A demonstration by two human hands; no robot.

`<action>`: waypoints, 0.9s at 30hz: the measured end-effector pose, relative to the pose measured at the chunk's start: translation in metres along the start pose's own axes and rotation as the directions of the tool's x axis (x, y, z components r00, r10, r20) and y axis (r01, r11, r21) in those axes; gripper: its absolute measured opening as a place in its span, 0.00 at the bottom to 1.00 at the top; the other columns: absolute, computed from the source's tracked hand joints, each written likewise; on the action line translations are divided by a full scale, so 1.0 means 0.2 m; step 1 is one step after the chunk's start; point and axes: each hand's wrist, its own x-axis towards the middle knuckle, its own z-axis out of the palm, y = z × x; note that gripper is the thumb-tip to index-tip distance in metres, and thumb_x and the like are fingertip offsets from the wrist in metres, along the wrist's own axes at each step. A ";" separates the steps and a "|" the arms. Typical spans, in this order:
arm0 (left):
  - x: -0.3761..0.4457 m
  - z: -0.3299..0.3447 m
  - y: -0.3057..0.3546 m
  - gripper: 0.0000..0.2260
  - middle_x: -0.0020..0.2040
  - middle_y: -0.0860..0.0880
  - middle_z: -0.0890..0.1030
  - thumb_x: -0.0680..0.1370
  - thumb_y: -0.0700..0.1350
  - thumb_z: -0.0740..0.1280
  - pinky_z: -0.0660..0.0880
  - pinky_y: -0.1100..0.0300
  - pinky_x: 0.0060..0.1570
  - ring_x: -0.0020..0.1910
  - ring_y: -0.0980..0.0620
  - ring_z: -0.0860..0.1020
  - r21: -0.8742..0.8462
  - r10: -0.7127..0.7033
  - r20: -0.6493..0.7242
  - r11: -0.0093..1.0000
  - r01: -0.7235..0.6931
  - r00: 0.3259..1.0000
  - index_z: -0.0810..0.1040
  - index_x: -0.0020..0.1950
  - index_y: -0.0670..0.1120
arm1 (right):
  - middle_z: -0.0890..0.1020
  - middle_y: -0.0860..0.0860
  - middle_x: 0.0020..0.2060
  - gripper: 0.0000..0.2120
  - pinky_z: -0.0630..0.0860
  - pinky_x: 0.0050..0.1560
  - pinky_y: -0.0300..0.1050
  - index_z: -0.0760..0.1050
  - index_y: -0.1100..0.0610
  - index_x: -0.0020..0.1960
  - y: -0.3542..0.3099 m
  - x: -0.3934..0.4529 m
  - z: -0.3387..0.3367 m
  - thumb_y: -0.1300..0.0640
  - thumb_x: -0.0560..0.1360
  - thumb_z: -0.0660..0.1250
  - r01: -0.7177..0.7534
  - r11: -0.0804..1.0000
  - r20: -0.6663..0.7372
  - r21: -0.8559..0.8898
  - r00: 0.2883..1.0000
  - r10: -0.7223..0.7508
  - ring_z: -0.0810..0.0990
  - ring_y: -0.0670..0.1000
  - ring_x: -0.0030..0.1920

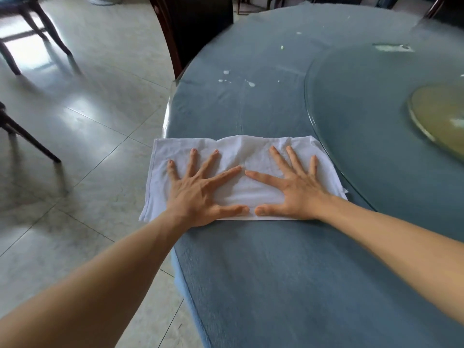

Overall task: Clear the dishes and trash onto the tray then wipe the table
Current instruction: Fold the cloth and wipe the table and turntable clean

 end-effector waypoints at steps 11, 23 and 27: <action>0.74 -0.08 -0.44 0.40 0.84 0.58 0.45 0.60 0.88 0.47 0.38 0.25 0.71 0.82 0.43 0.38 0.042 0.071 0.039 0.996 -0.072 0.997 0.41 0.71 0.82 | 0.32 0.48 0.83 0.39 0.34 0.72 0.81 0.36 0.13 0.68 0.02 0.66 -0.16 0.09 0.58 0.42 -0.111 0.993 -0.024 0.043 0.993 0.112 0.27 0.59 0.81; 1.32 -0.13 -0.62 0.42 0.84 0.57 0.48 0.59 0.88 0.47 0.36 0.27 0.71 0.82 0.42 0.40 0.030 0.203 0.054 0.978 -0.205 0.978 0.43 0.72 0.82 | 0.32 0.46 0.83 0.41 0.35 0.71 0.82 0.38 0.14 0.70 0.13 1.08 -0.25 0.09 0.59 0.43 -0.232 0.970 -0.067 0.071 0.969 0.237 0.28 0.59 0.81; 1.46 -0.13 -0.65 0.42 0.84 0.57 0.46 0.59 0.89 0.47 0.38 0.29 0.72 0.82 0.43 0.40 0.009 0.213 0.057 0.977 -0.214 0.975 0.42 0.71 0.82 | 0.32 0.46 0.83 0.41 0.35 0.71 0.83 0.38 0.14 0.70 0.18 1.18 -0.29 0.09 0.59 0.43 -0.244 0.967 -0.082 0.070 0.965 0.250 0.27 0.57 0.81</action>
